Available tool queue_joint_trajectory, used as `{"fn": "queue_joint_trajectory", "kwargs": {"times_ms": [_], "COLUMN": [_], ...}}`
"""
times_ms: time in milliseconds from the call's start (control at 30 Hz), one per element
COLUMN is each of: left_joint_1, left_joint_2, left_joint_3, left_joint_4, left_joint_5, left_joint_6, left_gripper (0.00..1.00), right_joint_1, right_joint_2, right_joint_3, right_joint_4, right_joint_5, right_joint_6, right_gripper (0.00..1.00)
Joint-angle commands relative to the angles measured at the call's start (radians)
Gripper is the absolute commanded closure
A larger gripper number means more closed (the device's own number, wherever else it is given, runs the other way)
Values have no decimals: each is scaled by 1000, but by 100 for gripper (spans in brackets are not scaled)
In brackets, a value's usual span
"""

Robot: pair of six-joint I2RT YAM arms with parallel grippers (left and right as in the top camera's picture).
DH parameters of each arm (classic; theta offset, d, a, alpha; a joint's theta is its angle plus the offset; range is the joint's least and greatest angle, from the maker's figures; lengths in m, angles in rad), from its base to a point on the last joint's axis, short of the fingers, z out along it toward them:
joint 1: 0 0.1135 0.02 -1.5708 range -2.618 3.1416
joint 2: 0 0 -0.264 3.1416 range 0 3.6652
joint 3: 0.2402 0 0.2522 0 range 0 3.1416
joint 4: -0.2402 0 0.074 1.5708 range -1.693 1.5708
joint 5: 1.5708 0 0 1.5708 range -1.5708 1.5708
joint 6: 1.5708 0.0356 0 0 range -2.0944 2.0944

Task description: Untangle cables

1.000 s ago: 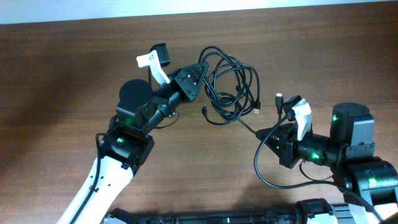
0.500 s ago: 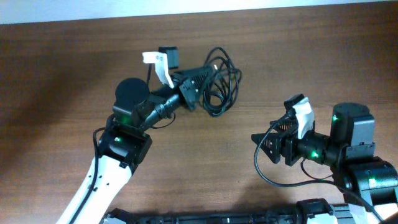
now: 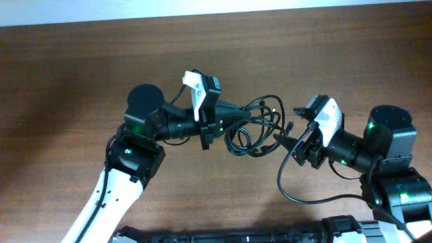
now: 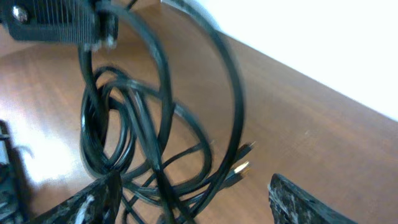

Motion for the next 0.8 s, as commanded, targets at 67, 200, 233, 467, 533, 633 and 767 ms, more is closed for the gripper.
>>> {"fn": "queue_joint_trajectory", "kwargs": {"times_ms": [67, 200, 233, 467, 533, 633, 767], "left_joint_1": [0, 0, -5, -56, -69, -78, -78], "left_joint_2": [-20, -20, -20, -20, -20, -20, -20], "left_joint_3": [17, 17, 17, 17, 17, 17, 17], "left_joint_4": [16, 48, 48, 59, 87, 101, 102], "left_joint_5": [128, 174, 184, 188, 163, 61, -49], "left_joint_6": [116, 150, 181, 258, 257, 256, 190], "left_gripper": [100, 100, 100, 100, 100, 100, 100], "right_joint_1": [-1, -1, -1, -1, -1, -1, -1], "right_joint_2": [-5, -5, -5, 8, 23, 49, 64], "right_joint_3": [15, 15, 15, 15, 15, 15, 15], "right_joint_4": [41, 41, 42, 45, 40, 33, 31], "right_joint_5": [1, 0, 0, -270, -338, -460, -497], "right_joint_6": [-33, -33, -34, -145, -144, -144, -127], "right_gripper": [26, 26, 26, 27, 32, 57, 96]}}
